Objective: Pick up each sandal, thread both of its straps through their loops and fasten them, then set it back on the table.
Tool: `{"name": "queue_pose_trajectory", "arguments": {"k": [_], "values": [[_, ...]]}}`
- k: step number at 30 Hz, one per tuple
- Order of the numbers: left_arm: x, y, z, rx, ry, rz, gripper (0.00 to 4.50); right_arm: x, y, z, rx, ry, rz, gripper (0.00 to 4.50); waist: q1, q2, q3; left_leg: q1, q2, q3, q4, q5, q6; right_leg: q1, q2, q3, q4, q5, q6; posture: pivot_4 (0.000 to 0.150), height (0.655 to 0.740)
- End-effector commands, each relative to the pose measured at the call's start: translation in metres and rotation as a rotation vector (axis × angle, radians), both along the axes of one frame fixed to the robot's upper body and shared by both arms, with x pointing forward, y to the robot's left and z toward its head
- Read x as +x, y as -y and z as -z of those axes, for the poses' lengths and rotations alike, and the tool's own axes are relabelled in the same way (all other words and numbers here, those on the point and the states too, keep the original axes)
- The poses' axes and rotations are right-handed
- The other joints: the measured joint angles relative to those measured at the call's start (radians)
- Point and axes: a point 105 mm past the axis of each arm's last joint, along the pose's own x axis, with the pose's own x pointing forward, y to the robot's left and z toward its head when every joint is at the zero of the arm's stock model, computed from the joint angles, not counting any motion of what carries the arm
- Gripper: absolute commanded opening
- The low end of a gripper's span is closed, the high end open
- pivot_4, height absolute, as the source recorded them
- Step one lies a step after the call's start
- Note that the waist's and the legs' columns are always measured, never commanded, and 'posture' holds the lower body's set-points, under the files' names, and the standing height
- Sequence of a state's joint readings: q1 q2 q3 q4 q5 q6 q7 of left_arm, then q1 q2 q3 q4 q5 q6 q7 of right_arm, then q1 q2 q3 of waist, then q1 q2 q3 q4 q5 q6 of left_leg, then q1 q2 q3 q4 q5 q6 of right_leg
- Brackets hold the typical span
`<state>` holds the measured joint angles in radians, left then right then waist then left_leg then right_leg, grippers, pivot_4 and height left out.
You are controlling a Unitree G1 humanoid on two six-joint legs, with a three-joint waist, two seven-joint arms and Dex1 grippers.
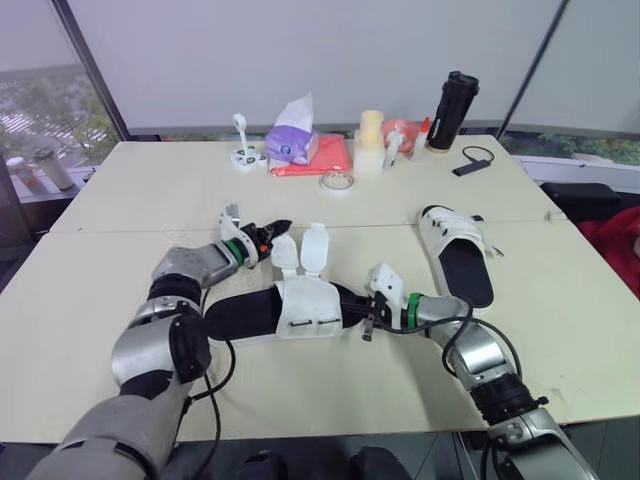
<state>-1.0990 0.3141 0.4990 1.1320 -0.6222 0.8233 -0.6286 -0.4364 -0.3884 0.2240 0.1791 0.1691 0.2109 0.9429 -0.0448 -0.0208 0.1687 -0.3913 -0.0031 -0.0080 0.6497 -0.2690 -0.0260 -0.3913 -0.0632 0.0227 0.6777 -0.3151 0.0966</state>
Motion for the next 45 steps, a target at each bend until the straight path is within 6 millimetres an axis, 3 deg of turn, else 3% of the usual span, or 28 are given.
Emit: {"name": "queue_pose_trajectory", "arguments": {"k": [1, 7, 10, 13, 16, 19, 22, 26, 31, 35, 36, 42, 45], "values": [[-0.003, 0.008, -0.019, 0.028, 0.076, 0.08, 0.03, -0.007, -0.004, 0.022, -0.038, -0.067, 0.007, 0.0, 0.0, 0.0, 0.0, 0.0, 0.0, 0.0, 0.0, 0.0, 0.0, 0.0, 0.0, 0.0, 0.0, 0.0, 0.0, 0.15, 0.74], [-0.01, 0.003, -0.02, 0.078, 0.084, 0.127, 0.03, -0.008, -0.005, 0.023, -0.036, -0.071, 0.008, 0.0, -0.003, 0.0, 0.0, 0.0, 0.0, 0.0, -0.001, 0.0, 0.0, 0.0, 0.001, 0.0, 0.0, 0.0, 0.0, 0.15, 0.74], [-0.012, -0.002, -0.03, 0.181, 0.208, 0.14, 0.03, -0.008, -0.005, 0.023, -0.036, -0.072, 0.009, 0.0, -0.006, 0.0, 0.0, 0.0, 0.0, 0.0, -0.001, 0.0, 0.0, -0.001, 0.001, 0.0, 0.0, 0.0, 0.0, 0.15, 0.74], [-0.023, 0.005, -0.061, 0.397, 0.56, 0.158, 0.03, -0.008, -0.005, 0.024, -0.039, -0.072, 0.007, 0.0, -0.003, 0.0, 0.0, 0.0, 0.001, 0.0, -0.001, 0.0, -0.001, -0.001, 0.0, 0.0, 0.0, 0.0, 0.0, 0.15, 0.74], [-0.056, 0.025, -0.074, 0.669, 0.939, 0.248, 0.03, -0.009, -0.002, 0.026, -0.046, -0.076, 0.005, 0.0, -0.001, 0.0, 0.0, 0.0, 0.001, 0.0, -0.003, 0.001, -0.003, 0.0, 0.0, 0.002, -0.003, 0.001, -0.002, 0.15, 0.74], [-0.098, 0.039, -0.047, 1.014, 1.328, 0.447, 0.03, -0.01, 0.0, 0.028, -0.055, -0.081, -0.001, 0.0, 0.0, 0.002, -0.001, 0.0, 0.003, 0.0, -0.006, 0.002, -0.004, 0.001, 0.001, 0.002, -0.009, 0.003, -0.004, 0.15, 0.74], [-0.126, 0.038, -0.02, 1.197, 1.649, 0.602, 0.03, -0.008, -0.001, 0.029, -0.055, -0.083, -0.002, 0.0, 0.002, 0.004, -0.002, 0.002, 0.003, 0.001, -0.011, 0.002, -0.004, 0.002, 0.0, 0.003, -0.013, 0.003, -0.006, 0.15, 0.74], [-0.12, 0.021, -0.015, 1.438, 2.051, 0.576, 0.03, -0.006, -0.001, 0.029, -0.049, -0.085, 0.001, 0.0, 0.004, 0.003, -0.002, 0.002, 0.004, 0.001, -0.012, 0.003, -0.003, 0.002, 0.0, 0.002, -0.015, 0.005, -0.009, 0.15, 0.74], [-0.102, 0.009, -0.018, 1.654, 2.337, 0.579, 0.03, -0.006, -0.003, 0.03, -0.044, -0.082, 0.003, 0.0, -0.001, 0.002, -0.002, 0.002, 0.004, 0.002, -0.012, 0.003, -0.001, 0.001, 0.0, 0.002, -0.015, 0.005, -0.009, 0.15, 0.74], [-0.088, 0.016, -0.043, 1.785, 2.569, 0.275, 0.03, -0.006, -0.003, 0.031, -0.044, -0.082, 0.007, 0.0, 0.0, 0.001, -0.002, 0.001, 0.004, 0.003, -0.012, 0.003, -0.001, 0.0, 0.002, 0.001, -0.013, 0.005, -0.008, 0.15, 0.74], [-0.087, 0.015, -0.043, -1.746, -2.556, -0.218, 0.03, -0.005, -0.002, 0.031, -0.045, -0.082, 0.009, 0.0, 0.0, 0.001, -0.002, 0.001, 0.004, 0.003, -0.012, 0.003, -0.001, 0.0, 0.002, 0.001, -0.013, 0.005, -0.007, 0.15, 0.74], [-0.093, 0.018, -0.056, -1.47, -2.535, 0.044, 0.03, -0.003, 0.001, 0.031, -0.045, -0.089, 0.018, 0.0, 0.001, 0.001, -0.002, 0.001, 0.004, 0.003, -0.012, 0.003, -0.001, 0.0, 0.003, -0.001, -0.012, 0.006, -0.006, 0.15, 0.74], [-0.102, 0.019, -0.048, -1.369, -2.582, 0.025, 0.03, -0.002, 0.001, 0.03, -0.043, -0.092, 0.022, 0.0, 0.0, 0.001, -0.002, 0.001, 0.004, 0.003, -0.011, 0.003, -0.001, 0.0, 0.003, -0.001, -0.012, 0.006, -0.006, 0.15, 0.74]]}}
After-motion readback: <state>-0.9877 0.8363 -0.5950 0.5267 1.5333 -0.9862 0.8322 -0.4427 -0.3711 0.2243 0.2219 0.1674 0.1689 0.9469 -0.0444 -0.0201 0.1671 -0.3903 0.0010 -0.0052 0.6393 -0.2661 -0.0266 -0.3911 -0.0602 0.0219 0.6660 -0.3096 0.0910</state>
